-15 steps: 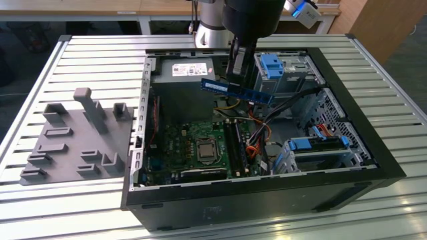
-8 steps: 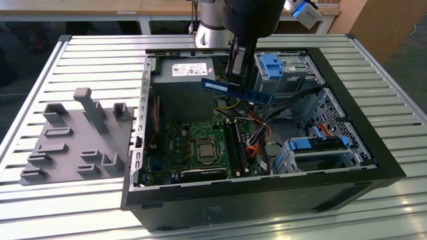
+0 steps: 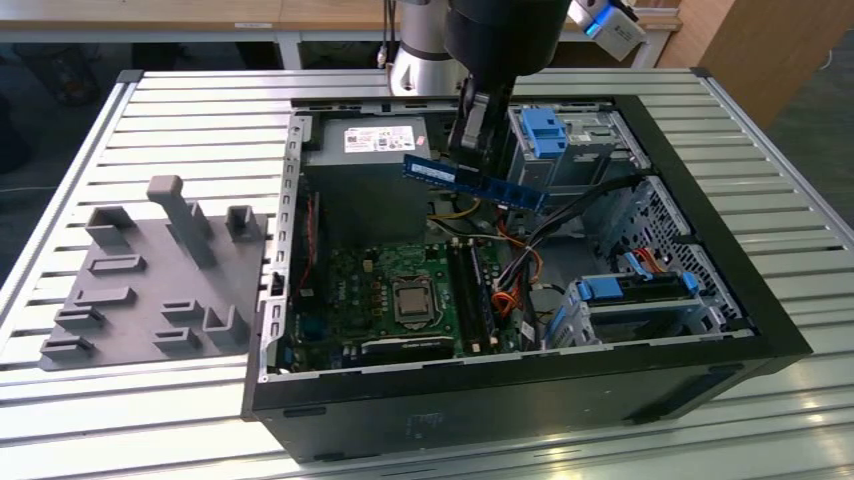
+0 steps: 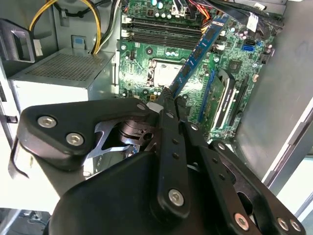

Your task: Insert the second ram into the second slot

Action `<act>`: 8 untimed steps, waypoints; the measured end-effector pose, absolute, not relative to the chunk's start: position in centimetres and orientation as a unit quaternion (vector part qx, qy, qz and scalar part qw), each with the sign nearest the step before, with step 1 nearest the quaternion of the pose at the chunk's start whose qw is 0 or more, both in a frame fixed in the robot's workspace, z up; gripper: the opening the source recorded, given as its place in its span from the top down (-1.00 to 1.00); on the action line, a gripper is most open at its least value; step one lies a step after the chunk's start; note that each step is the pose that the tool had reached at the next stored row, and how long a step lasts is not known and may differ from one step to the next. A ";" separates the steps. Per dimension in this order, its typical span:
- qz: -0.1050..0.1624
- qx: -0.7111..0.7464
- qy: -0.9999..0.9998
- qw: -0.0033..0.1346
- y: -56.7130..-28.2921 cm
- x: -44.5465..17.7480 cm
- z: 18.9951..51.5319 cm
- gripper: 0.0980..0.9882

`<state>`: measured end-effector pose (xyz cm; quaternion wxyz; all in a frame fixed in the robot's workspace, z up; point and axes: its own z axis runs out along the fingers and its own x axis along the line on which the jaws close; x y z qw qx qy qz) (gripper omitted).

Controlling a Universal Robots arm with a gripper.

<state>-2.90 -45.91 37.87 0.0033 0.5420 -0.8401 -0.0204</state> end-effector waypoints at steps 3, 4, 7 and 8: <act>-0.020 0.532 -0.847 0.003 -45.9 -2.9 37.9 0.92; -0.020 0.528 -0.849 0.003 -45.9 -2.9 37.9 0.92; -0.020 0.520 -0.854 0.003 -45.9 -2.9 37.9 0.92; -0.020 0.519 -0.855 0.003 -45.9 -2.9 37.9 0.92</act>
